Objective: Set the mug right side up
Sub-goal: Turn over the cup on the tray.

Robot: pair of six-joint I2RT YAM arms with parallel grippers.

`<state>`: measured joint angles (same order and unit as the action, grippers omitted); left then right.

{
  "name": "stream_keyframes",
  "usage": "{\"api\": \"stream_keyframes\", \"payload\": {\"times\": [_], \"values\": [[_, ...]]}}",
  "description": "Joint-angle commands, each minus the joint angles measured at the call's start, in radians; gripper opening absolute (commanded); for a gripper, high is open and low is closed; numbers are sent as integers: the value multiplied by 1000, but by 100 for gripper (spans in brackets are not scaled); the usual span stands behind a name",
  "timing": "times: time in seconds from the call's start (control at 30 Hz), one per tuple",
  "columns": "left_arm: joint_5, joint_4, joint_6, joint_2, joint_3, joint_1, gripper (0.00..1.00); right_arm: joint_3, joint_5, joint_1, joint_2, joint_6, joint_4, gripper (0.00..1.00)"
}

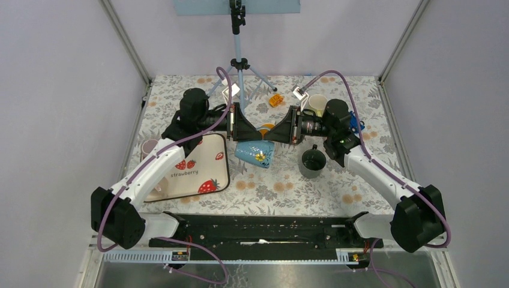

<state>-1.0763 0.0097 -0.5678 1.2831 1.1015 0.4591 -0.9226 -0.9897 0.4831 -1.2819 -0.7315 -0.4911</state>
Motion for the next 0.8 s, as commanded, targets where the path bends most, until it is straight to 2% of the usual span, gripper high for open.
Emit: {"api": "stream_keyframes", "payload": {"times": [0.0, 0.23, 0.5, 0.63, 0.77], "values": [[-26, 144, -37, -15, -9, 10, 0, 3, -64, 8, 3, -47, -117, 25], [-40, 183, -60, -8, -25, 12, 0, 7, -65, 8, 2, -54, -121, 30], [-57, 197, -68, -3, -29, 17, 0, 8, -91, 7, -2, -56, -117, 30], [-64, 192, -66, 7, -24, 19, 0, 6, -113, 10, 3, -19, -64, 30], [-67, 192, -62, 16, -24, 21, 0, 2, -103, 10, 16, 28, 5, 21]]}}
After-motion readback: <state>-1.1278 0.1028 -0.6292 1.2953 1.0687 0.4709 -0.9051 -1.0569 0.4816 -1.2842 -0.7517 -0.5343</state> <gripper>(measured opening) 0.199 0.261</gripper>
